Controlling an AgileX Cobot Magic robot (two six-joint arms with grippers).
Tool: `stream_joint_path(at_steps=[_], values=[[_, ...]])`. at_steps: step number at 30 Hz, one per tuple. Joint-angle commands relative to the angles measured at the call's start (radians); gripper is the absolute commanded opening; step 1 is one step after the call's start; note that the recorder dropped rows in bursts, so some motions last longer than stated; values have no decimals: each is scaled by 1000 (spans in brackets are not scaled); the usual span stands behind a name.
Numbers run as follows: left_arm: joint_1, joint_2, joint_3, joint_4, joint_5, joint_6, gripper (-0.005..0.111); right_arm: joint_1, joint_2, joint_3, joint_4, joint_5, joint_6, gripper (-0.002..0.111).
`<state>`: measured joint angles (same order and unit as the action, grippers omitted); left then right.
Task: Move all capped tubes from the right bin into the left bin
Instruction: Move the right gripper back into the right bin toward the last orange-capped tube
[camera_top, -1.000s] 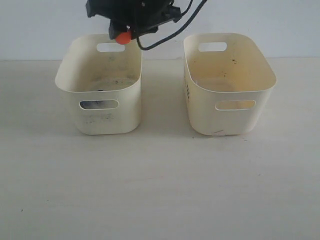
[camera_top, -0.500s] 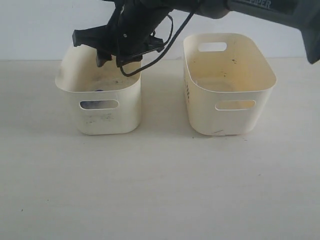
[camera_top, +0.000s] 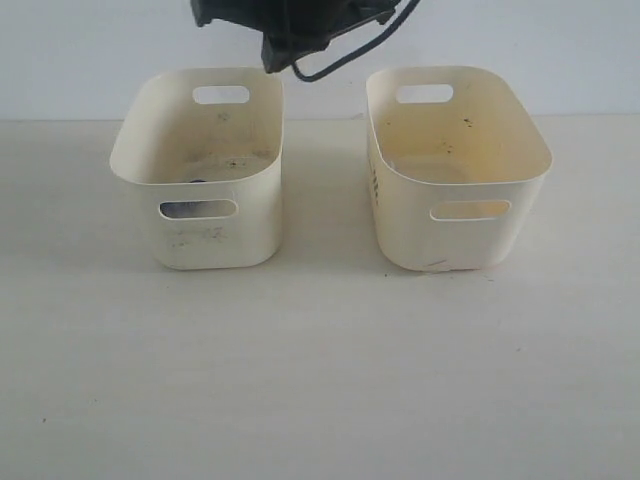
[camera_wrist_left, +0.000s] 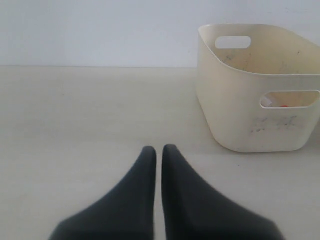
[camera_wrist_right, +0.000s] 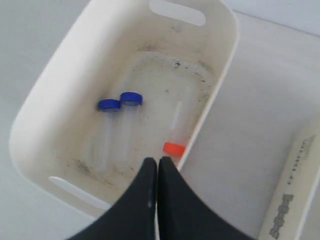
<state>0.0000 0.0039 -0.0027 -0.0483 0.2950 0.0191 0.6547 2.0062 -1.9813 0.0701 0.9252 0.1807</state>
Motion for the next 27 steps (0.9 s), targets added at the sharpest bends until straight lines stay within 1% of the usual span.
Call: stream_joint_path(at_steps=[1,8,13,20,27], values=[[-4,-4,3,-9,1,-2,4,-70,-31,-2,-12,25,-16,0],[-4,-4,3,-9,1,-2,4,-144,-43,9,6,34,-64,0],[-4,-4,3,-9,1,-2,4,-204,-43,93,12,6,-71,0],[-4,-4,3,-9,1,-2,4,-265,-43,253,30,-111,-60,0],[-4,-4,3,-9,1,-2,4,-269,-39,382,14,-263,-35,0]])
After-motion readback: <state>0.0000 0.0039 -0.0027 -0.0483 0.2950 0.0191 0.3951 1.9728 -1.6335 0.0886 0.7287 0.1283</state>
